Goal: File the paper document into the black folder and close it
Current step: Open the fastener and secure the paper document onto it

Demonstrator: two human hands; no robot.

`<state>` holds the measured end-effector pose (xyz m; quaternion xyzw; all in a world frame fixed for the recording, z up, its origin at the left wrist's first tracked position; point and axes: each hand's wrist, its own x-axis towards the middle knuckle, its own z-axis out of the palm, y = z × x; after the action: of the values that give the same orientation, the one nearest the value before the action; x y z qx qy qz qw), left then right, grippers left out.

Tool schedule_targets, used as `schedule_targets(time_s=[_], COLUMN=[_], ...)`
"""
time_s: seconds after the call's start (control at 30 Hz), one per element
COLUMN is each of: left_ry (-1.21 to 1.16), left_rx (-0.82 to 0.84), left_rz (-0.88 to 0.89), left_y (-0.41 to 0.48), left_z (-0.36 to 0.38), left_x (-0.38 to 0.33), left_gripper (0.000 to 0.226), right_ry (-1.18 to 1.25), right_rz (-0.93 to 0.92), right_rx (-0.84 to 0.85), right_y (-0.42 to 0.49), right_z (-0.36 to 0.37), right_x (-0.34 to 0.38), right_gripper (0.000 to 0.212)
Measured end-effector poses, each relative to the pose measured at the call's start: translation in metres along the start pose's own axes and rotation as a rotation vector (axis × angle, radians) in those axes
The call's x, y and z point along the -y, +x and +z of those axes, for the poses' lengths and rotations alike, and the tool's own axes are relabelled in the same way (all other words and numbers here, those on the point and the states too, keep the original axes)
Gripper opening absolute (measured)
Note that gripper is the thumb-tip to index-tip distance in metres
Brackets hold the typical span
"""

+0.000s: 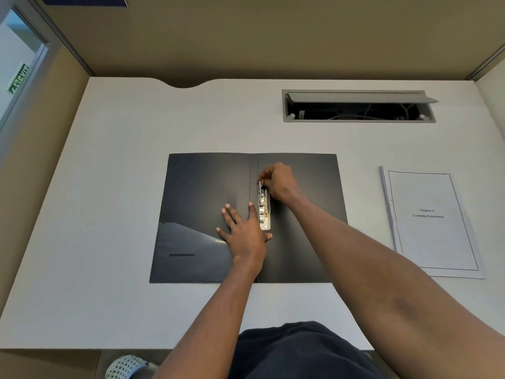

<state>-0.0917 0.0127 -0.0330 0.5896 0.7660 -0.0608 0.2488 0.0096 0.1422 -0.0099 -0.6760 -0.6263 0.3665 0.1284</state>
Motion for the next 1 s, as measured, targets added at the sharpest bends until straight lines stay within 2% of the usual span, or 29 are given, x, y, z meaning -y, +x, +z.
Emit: schedule_targets(time_s=[0.27,0.53,0.67,0.9,1.0], left_ry=[0.006,0.010,-0.044,-0.020,-0.014], left_rx=[0.016,0.019,0.012,0.026,-0.037], left_rz=[0.003,0.022,0.022,0.031,0.008], left_y=[-0.002,-0.006,-0.009,-0.016,-0.024], left_z=[-0.002,-0.010,-0.013,-0.018,-0.020], left_x=[-0.001,-0.002,-0.002,-0.001,-0.011], left_gripper=[0.106,0.103,0.092,0.081,0.072], right_ry=[0.046,0.084,0.085,0.119,0.103], right_rz=[-0.025,-0.041,-0.034,0.009,0.014], right_rx=[-0.020,-0.052,-0.073,-0.149,-0.190], right_y=[-0.005,-0.025,-0.045,-0.083,-0.096], right_z=[-0.002,-0.004,-0.009,-0.033,-0.051], right_x=[-0.004,-0.016,-0.034,-0.079,-0.101], right_gripper=[0.018,0.037,0.045,0.046,0.046])
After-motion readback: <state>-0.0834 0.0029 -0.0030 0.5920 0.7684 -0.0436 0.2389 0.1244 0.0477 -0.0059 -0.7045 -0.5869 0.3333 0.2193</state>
